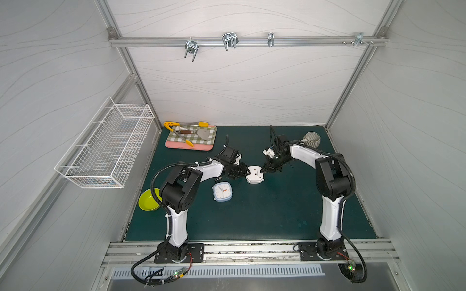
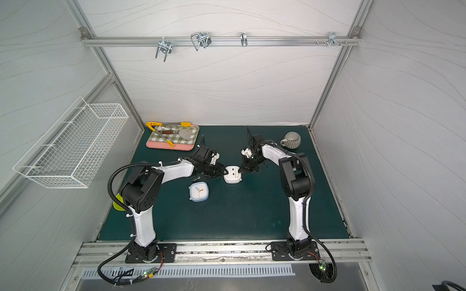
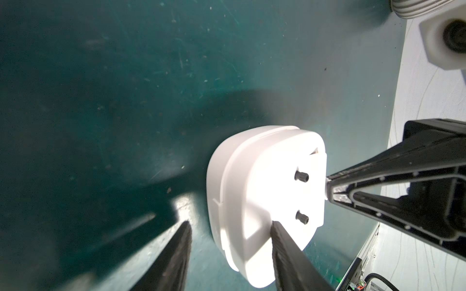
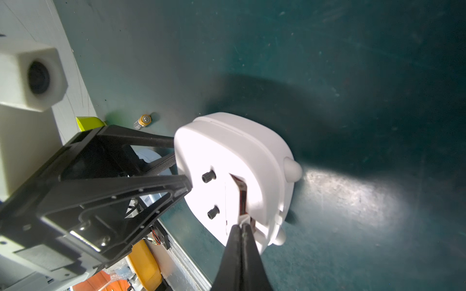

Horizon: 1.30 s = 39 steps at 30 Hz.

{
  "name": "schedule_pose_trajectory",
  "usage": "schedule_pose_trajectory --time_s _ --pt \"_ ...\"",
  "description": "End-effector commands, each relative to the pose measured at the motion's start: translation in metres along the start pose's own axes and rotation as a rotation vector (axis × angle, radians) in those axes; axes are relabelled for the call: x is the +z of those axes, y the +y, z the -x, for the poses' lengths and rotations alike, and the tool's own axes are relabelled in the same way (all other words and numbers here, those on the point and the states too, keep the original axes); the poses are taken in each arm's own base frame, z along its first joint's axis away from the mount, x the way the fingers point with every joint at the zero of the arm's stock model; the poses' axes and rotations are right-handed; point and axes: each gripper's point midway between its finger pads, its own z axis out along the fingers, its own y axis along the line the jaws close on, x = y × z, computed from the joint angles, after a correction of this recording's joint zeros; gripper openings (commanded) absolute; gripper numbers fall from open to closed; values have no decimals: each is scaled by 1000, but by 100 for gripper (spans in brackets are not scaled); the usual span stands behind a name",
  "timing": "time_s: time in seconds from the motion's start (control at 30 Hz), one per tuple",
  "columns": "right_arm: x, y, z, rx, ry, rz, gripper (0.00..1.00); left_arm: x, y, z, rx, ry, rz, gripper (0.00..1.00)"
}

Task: Insert the battery into the alarm
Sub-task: Install the cover on the alarm.

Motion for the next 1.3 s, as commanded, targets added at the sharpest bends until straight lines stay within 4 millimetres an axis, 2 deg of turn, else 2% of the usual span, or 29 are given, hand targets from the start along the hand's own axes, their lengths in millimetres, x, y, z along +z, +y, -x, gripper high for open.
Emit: schedule_pose_trajectory --time_s 0.0,0.47,0.63,0.9,1.27 --pt "13 -3 -11 34 48 16 0 4 -3 4 0 6 1 52" --pt "17 -5 -13 65 44 30 0 6 -4 2 -8 18 -7 50" --pt "14 -4 -12 60 39 20 10 4 -5 3 -5 16 -8 50" --pt "8 -4 -14 50 32 -4 16 3 -5 3 -4 15 -8 50" --pt "0 -2 -13 32 14 -24 28 3 -6 3 -3 13 -8 50"
